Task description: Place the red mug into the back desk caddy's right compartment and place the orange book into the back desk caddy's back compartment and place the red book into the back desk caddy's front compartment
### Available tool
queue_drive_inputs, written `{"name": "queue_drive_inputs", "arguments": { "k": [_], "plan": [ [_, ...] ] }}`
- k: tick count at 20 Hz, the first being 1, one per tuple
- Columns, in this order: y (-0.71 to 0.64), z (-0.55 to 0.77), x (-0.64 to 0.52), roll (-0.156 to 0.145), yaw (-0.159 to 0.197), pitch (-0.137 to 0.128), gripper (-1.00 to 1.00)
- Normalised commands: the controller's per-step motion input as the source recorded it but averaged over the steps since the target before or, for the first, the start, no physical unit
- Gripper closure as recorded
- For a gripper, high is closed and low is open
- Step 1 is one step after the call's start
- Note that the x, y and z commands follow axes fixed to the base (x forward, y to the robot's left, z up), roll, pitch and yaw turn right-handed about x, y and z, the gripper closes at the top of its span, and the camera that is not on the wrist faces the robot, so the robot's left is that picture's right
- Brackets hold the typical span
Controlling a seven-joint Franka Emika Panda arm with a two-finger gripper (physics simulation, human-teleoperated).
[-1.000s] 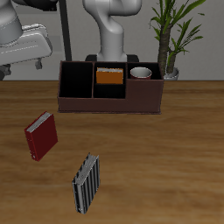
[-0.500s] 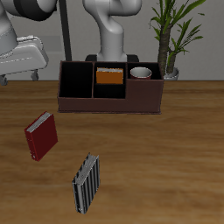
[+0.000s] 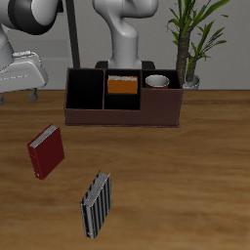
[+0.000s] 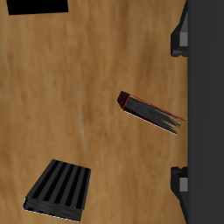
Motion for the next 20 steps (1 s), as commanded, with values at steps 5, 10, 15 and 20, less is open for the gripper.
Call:
{"name": "queue_drive_inputs", "arguments": {
  "k": [5, 10, 15, 20],
  "plan": [
    [0.00, -0.27, 0.08, -0.024, -0.037, -0.037, -1.00],
    [0.00, -0.37, 0.08, -0.076, -0.054, -0.024, -1.00],
    [0.12, -0.36, 0.05, -0.073, -0.013, -0.008, -1.00],
    [0.07, -0.15, 0.03, -0.017, -0.032, -0.024, -1.00]
  ]
}}
